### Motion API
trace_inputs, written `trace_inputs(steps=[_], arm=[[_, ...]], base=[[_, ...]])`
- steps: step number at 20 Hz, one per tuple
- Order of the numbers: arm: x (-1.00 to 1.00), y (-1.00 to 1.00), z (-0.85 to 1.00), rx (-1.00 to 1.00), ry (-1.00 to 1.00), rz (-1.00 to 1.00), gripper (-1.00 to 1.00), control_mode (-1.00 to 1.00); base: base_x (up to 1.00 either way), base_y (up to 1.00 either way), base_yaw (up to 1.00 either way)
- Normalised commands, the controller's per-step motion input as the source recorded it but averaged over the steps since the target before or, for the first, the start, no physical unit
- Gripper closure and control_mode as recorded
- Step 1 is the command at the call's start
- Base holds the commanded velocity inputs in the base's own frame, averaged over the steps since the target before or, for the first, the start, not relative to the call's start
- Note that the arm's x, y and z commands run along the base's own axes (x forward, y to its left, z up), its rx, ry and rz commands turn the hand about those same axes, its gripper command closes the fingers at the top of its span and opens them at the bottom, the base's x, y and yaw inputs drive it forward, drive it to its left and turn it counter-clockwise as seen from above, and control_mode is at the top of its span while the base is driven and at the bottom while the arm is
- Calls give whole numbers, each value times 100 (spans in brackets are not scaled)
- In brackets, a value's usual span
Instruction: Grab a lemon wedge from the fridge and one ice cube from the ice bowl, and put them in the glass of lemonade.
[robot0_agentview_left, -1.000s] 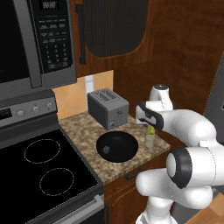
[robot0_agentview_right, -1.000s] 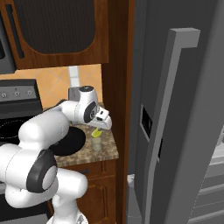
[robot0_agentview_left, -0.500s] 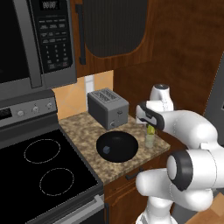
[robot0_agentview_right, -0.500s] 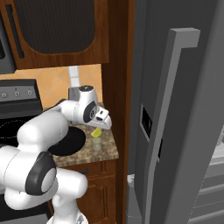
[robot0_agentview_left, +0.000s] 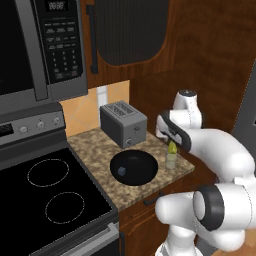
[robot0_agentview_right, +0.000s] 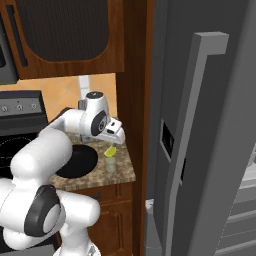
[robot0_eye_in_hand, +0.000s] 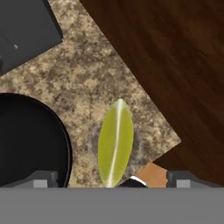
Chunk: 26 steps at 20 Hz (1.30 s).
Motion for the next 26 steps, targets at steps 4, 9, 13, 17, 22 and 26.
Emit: trace_inputs(steps=[4, 9, 13, 17, 22, 26], arm=[[-66, 12, 43, 1, -3, 1, -100, -100], [-97, 8, 44, 1, -2, 6, -100, -100], [-90, 22, 57, 0, 0, 18, -100, -100], [-78, 56, 62, -1, 4, 32, -100, -100], [-99, 22, 30, -1, 1, 38, -100, -100], [-100, 3, 45, 0, 0, 38, -100, -100]], base=[[0, 0, 0], [0, 0, 0], [0, 0, 0], [0, 0, 0], [0, 0, 0], [0, 0, 0]])
